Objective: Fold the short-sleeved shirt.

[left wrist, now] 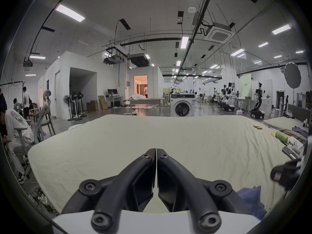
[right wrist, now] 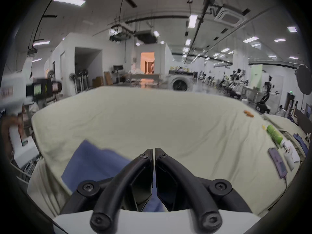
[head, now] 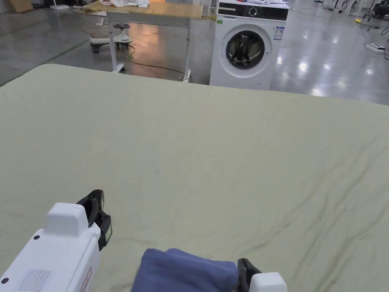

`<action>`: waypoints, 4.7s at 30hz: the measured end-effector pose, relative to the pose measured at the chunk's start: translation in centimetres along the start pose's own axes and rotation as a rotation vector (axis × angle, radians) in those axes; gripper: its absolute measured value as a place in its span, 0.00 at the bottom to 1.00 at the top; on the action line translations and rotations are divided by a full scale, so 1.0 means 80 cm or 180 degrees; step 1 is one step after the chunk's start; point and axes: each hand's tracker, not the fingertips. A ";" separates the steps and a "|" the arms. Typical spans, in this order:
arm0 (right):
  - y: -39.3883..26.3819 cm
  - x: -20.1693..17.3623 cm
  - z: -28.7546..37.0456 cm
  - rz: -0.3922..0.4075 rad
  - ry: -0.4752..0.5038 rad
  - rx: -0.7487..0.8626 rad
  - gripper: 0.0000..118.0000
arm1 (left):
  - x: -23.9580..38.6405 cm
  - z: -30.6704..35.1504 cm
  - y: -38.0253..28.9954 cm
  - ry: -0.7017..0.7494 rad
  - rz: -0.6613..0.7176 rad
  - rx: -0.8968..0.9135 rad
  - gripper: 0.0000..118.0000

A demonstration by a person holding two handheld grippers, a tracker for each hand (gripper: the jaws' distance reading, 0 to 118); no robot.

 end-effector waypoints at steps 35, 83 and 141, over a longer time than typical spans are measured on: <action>-0.057 -0.011 -0.066 -0.0005 -0.0217 -0.0246 0.01 | -0.037 -0.150 -0.153 -0.3225 0.2336 -0.2877 0.67; 0.121 0.180 -0.053 -0.0081 -0.1049 0.0578 0.01 | -0.427 -0.102 0.073 -0.0040 0.1419 -0.2989 0.15; 0.121 0.130 -0.053 -0.0278 -0.0910 0.0808 0.01 | 0.072 -0.080 0.046 -0.0133 -0.0198 0.0256 0.00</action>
